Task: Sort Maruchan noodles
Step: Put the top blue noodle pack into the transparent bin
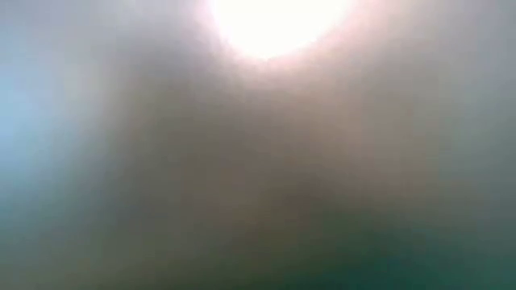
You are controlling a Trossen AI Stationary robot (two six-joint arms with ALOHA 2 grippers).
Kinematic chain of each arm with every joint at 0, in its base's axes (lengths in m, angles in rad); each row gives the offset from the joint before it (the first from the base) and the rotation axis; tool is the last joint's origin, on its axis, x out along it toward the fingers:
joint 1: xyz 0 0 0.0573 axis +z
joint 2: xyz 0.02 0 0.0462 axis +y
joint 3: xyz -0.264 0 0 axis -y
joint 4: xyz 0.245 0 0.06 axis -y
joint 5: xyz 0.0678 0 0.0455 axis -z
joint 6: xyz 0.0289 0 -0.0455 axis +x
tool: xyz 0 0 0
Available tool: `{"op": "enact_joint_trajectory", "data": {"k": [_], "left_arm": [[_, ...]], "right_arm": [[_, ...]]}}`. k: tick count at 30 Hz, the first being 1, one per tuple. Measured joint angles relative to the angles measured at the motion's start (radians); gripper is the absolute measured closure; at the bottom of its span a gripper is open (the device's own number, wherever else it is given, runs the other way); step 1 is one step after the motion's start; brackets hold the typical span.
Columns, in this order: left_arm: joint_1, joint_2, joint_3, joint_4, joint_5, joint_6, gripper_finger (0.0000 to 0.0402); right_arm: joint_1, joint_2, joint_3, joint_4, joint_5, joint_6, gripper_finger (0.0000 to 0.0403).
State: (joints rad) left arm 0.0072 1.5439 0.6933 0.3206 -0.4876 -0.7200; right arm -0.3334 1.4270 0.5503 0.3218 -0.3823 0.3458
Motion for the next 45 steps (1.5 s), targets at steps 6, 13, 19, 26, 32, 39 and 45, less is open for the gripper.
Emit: {"op": "enact_joint_trajectory", "data": {"k": [6, 13, 19, 26, 32, 39, 45], "left_arm": [[0.007, 0.038, 0.000, 0.012, 0.011, -0.026, 0.0222], [0.010, 0.072, 0.000, 0.049, 0.010, -0.034, 0.0222], [0.015, 0.078, 0.000, 0.058, 0.009, -0.046, 0.0222], [0.019, 0.078, 0.000, 0.065, 0.009, -0.070, 0.0222], [0.021, 0.078, 0.000, 0.121, 0.043, -0.084, 0.0222], [0.022, 0.078, 0.000, 0.125, 0.073, -0.126, 0.0218], [0.022, 0.078, 0.000, 0.125, 0.108, -0.196, 0.0202]], "right_arm": [[0.019, 0.016, -0.003, 0.011, 0.088, -0.003, 0.0248], [0.045, 0.023, -0.003, 0.060, 0.113, -0.004, 0.0251], [0.048, 0.085, -0.003, 0.085, 0.132, -0.005, 0.0266], [0.045, 0.154, -0.003, 0.112, 0.151, -0.006, 0.0271], [0.051, 0.209, -0.001, 0.126, 0.147, -0.006, 0.0271], [0.052, 0.259, -0.002, 0.122, 0.159, -0.057, 0.0271], [0.054, 0.295, -0.003, 0.124, 0.181, -0.079, 0.0271]]}}
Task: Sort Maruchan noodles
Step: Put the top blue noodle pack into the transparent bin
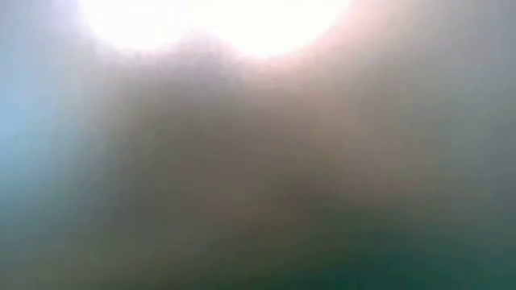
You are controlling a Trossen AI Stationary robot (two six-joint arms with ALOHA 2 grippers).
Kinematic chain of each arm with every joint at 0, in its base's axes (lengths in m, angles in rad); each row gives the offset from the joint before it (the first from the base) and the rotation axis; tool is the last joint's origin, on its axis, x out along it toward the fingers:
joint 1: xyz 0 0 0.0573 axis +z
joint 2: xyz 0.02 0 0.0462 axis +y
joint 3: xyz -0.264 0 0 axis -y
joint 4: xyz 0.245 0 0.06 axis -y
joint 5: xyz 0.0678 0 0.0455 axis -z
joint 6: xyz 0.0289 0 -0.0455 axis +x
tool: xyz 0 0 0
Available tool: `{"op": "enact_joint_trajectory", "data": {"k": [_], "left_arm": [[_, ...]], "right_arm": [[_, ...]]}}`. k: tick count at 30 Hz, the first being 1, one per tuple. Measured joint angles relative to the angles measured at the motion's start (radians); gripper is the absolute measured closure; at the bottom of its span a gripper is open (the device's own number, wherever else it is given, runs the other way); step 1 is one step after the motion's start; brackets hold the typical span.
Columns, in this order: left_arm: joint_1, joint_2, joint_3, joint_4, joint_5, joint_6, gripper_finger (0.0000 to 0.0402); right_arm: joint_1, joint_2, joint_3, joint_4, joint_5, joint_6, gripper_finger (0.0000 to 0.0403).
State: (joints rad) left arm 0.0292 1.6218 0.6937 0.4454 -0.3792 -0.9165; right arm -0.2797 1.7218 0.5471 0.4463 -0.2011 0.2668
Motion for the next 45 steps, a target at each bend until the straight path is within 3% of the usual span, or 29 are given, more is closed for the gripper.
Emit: {"op": "enact_joint_trajectory", "data": {"k": [7, 12, 21, 31, 39, 45], "left_arm": [[0.000, 0.024, 0.000, 0.000, 0.012, -0.114, 0.0176], [-0.006, 0.121, 0.033, 0.007, 0.039, -0.193, 0.0169], [0.024, 0.205, 0.161, -0.034, 0.059, -0.035, 0.0168], [0.053, 0.211, 0.181, -0.142, 0.083, -0.045, 0.0168], [0.104, 0.218, 0.180, -0.072, 0.130, -0.060, 0.0168], [0.127, 0.299, 0.209, -0.050, 0.201, -0.094, 0.0168]], "right_arm": [[0.006, 0.006, -0.001, 0.009, 0.008, -0.035, 0.0271], [0.010, 0.015, -0.002, 0.000, 0.011, -0.071, 0.0271], [0.014, 0.014, -0.013, -0.032, 0.017, -0.130, 0.0271], [0.014, 0.014, -0.023, -0.028, 0.026, -0.164, 0.0271], [0.015, 0.014, -0.024, -0.025, 0.039, -0.175, 0.0271], [0.015, 0.015, -0.017, -0.032, 0.045, -0.181, 0.0271]]}}
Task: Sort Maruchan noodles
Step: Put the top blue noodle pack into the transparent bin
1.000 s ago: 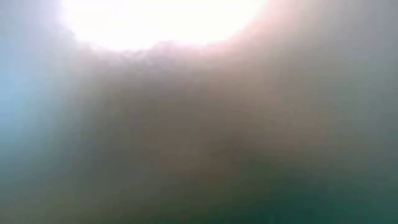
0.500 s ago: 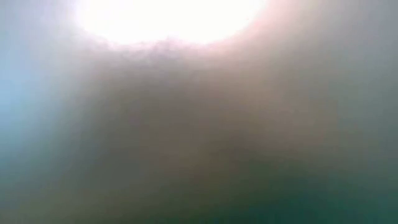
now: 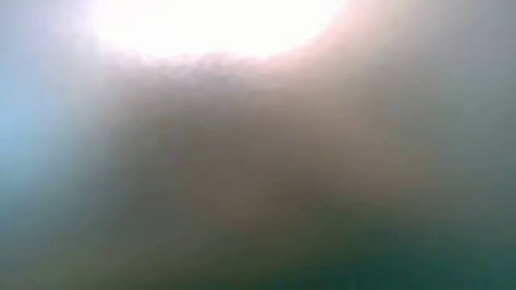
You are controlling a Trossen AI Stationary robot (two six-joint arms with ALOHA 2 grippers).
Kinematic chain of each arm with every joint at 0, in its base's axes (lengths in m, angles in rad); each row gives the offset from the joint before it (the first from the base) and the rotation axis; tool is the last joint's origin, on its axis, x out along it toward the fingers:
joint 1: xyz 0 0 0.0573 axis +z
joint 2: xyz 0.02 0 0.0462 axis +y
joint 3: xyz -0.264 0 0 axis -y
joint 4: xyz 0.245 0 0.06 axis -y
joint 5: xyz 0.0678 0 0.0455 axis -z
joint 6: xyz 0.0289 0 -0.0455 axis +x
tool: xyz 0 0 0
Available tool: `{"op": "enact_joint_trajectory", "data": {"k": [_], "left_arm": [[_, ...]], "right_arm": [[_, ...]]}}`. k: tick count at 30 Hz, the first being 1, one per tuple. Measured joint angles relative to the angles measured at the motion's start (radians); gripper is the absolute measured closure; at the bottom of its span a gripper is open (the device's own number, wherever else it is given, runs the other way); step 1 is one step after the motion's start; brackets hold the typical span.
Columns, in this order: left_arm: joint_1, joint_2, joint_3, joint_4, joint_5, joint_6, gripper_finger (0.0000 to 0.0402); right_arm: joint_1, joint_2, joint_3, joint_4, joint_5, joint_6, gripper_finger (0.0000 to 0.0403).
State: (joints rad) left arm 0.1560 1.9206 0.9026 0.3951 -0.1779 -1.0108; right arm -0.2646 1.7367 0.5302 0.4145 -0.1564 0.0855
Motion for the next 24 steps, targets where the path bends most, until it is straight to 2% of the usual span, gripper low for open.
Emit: {"op": "enact_joint_trajectory", "data": {"k": [7, 16, 19, 24], "left_arm": [[0.009, 0.099, 0.129, 0.015, 0.097, 0.078, 0.0168], [0.026, 0.097, 0.167, -0.090, 0.139, 0.112, 0.0171], [0.029, 0.097, 0.167, -0.093, 0.151, 0.112, 0.0187], [0.035, 0.090, 0.166, -0.099, 0.168, 0.140, 0.0239]], "right_arm": [[0.005, 0.000, 0.000, -0.005, 0.007, -0.010, 0.0271], [0.027, 0.000, 0.000, -0.006, 0.020, -0.008, 0.0271], [0.028, -0.003, 0.000, -0.009, 0.018, 0.004, 0.0271], [0.032, -0.051, -0.001, -0.054, 0.017, 0.018, 0.0271]]}}
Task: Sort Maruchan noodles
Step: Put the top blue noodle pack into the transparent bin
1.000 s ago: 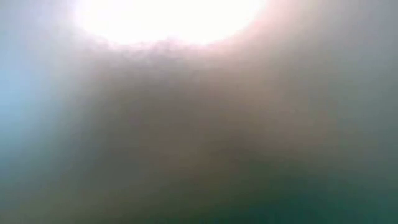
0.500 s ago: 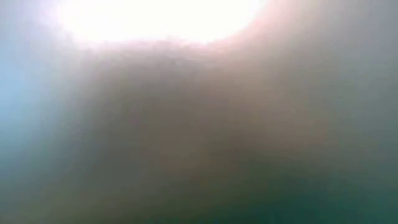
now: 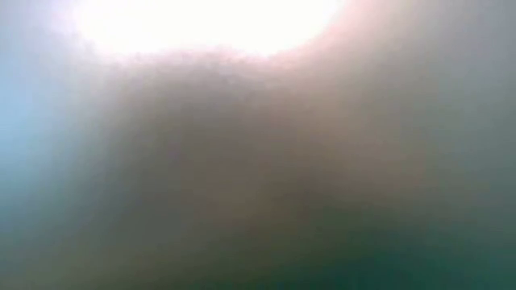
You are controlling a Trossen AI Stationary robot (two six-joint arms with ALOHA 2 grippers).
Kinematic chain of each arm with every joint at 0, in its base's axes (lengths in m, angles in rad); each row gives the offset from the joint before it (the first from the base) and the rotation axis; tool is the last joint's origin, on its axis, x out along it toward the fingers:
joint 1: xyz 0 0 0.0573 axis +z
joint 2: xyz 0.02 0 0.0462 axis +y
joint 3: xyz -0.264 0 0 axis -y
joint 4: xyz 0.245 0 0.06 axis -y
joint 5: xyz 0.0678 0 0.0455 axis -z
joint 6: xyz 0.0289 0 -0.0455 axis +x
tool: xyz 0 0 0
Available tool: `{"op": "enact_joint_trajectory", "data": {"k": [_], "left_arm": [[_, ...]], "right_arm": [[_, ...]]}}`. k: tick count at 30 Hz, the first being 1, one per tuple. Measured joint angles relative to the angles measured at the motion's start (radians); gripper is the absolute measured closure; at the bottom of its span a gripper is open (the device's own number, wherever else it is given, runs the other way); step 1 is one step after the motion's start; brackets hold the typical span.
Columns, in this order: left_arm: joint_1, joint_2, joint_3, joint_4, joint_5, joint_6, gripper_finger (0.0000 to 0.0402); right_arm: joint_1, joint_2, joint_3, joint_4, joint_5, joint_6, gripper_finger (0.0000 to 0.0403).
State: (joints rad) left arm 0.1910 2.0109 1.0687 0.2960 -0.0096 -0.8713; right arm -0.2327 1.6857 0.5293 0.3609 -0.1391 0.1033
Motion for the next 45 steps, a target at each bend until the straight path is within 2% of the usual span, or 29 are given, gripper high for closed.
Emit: {"op": "enact_joint_trajectory", "data": {"k": [5, 9, 16, 24, 30, 37, 41, 45], "left_arm": [[0.016, -0.015, 0.000, -0.001, 0.011, 0.026, 0.0298], [0.027, -0.040, -0.004, -0.017, 0.011, 0.068, 0.0327], [0.042, -0.079, -0.004, -0.033, 0.009, 0.128, 0.0337], [0.065, -0.185, -0.004, -0.080, 0.012, 0.239, 0.0338], [0.103, -0.344, -0.005, -0.246, -0.020, 0.345, 0.0338], [0.112, -0.568, -0.028, -0.549, -0.206, 0.418, 0.0338], [0.113, -0.724, -0.116, -0.598, -0.271, 0.416, 0.0337], [0.113, -0.891, -0.273, -0.614, -0.360, 0.367, 0.0337]], "right_arm": [[0.006, -0.112, 0.001, -0.131, -0.004, 0.017, 0.0271], [0.023, -0.194, -0.013, -0.194, -0.011, 0.065, 0.0271], [0.087, -0.289, -0.060, -0.220, -0.026, 0.110, 0.0271], [0.118, -0.263, -0.061, -0.191, -0.019, 0.109, 0.0271], [0.118, -0.260, -0.061, -0.167, -0.018, 0.095, 0.0271], [0.117, -0.264, -0.059, -0.147, -0.017, 0.095, 0.0271], [0.117, -0.264, -0.059, -0.147, -0.017, 0.096, 0.0271], [0.117, -0.265, -0.059, -0.146, -0.016, 0.096, 0.0271]]}}
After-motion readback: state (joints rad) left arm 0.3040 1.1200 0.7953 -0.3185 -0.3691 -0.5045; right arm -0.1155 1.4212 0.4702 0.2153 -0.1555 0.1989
